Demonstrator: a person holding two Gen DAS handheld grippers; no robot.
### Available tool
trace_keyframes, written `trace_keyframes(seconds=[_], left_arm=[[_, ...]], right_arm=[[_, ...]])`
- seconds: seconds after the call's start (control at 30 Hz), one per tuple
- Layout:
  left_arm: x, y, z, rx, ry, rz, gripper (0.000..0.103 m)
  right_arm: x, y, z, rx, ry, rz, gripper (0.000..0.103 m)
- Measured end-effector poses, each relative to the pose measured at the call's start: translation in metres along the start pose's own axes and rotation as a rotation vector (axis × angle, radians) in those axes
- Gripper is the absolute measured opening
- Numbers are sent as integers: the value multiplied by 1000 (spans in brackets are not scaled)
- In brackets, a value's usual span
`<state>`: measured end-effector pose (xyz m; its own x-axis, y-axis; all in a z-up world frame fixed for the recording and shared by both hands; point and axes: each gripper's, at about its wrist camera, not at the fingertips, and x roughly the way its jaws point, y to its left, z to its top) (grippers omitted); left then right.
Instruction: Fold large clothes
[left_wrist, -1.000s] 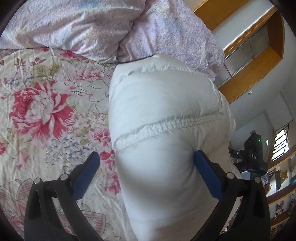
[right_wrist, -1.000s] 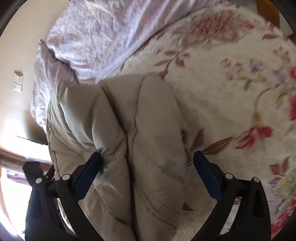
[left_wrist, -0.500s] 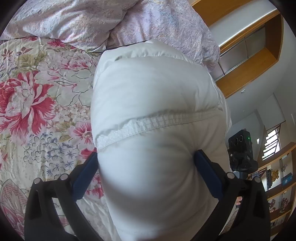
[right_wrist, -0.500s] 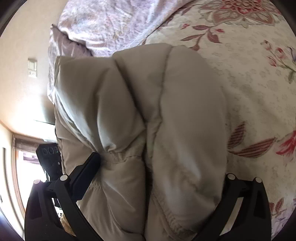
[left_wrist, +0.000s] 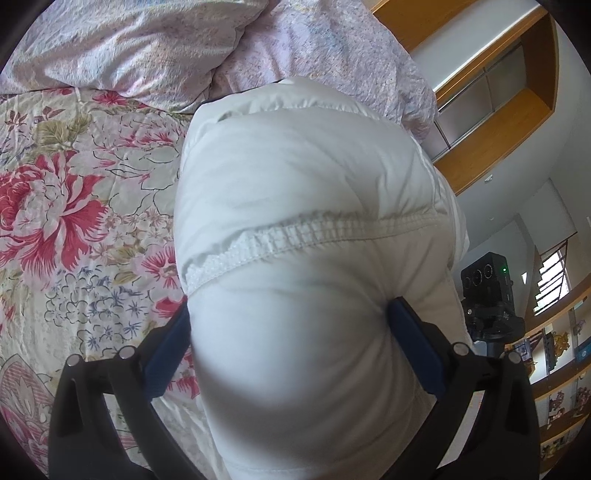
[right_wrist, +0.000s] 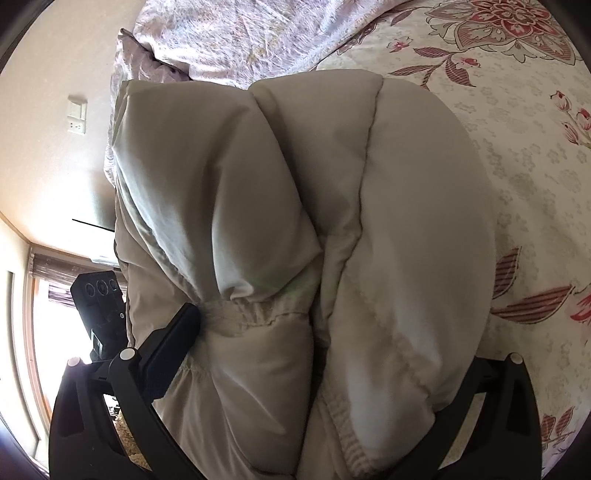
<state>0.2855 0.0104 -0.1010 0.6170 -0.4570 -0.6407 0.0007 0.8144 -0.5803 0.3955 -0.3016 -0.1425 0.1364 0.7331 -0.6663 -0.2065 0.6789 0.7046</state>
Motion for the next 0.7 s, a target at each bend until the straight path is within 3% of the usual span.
trace_keyframes(seconds=[0.5, 0.7], left_arm=[[2, -1, 2, 8, -8, 15, 101], [-11, -5, 1, 24, -31, 2, 89]], right_arm=[[3, 2, -4, 6, -8, 33, 102], [4, 12, -10, -41, -26, 75, 96]])
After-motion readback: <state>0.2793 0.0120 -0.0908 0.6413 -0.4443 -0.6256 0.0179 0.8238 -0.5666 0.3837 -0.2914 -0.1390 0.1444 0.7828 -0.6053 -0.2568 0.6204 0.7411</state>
